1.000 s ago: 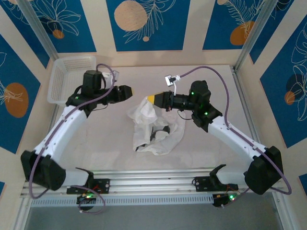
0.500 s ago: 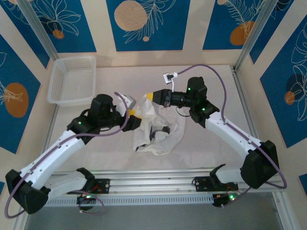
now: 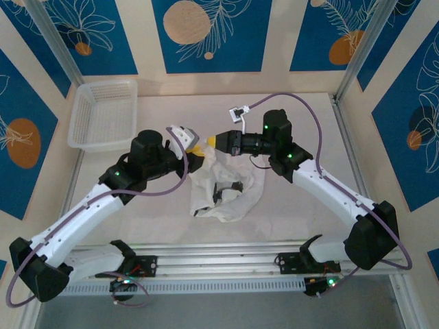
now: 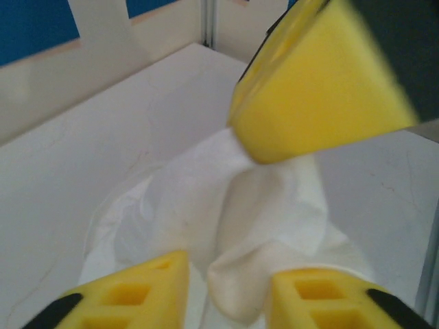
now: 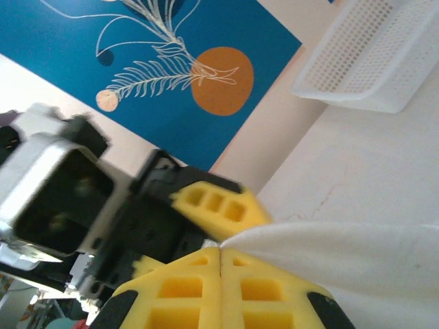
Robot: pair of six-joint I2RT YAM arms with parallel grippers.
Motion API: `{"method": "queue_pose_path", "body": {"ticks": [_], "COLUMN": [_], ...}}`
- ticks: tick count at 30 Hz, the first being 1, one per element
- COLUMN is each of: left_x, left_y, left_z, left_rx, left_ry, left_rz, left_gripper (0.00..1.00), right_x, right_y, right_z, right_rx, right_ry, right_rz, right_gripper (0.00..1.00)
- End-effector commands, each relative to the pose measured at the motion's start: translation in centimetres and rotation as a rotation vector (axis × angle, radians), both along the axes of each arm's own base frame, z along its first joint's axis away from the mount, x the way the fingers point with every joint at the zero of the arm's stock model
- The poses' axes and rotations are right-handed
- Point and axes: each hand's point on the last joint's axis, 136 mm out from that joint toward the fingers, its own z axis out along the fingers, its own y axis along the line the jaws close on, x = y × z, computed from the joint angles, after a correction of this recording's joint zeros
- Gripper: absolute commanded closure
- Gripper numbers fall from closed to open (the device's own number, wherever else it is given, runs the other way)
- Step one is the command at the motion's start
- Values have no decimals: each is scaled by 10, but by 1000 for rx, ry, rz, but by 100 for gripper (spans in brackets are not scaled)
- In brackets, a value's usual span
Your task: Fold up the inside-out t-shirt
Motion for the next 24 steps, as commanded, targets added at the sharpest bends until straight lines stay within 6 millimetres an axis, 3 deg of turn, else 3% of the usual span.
{"method": "queue_pose_path", "body": {"ticks": [1, 3, 4, 12, 14, 16, 18, 20, 22, 24], "left_x": [-14, -21, -23, -26, -21, -17, -13, -8, -6, -6], "left_y": [-1, -2, -3, -5, -5, -6, -10, -11, -12, -16], "left_z": [40, 47, 51, 61, 62, 65, 64, 61, 58, 60], "left_rx": [-97, -130, -145, -169, -174, -171, -152, -127, -118, -131], "left_ry": [-62, -57, -52, -17, 2, 32, 70, 102, 117, 119], "left_rz": [-40, -61, -71, -82, -58, -39, -34, -16, -10, -30], "left_gripper": [81, 97, 100, 100, 100, 100, 100, 100, 100, 100], "right_x": [5, 6, 6, 16, 23, 32, 36, 32, 24, 14], "right_y": [-1, 1, 1, -4, -9, -19, -32, -46, -66, -81], "right_z": [4, 1, 1, -20, -37, -60, -69, -57, -37, -31], "right_rx": [-20, -19, -19, -74, -138, -248, -334, -318, -249, -216], "right_ry": [10, 24, 29, 76, 90, 111, 101, 2, -152, -252], "right_rz": [-24, -14, -13, -56, -112, -192, -267, -349, -476, -561], "right_gripper": [100, 100, 100, 98, 89, 66, 61, 59, 51, 45]}}
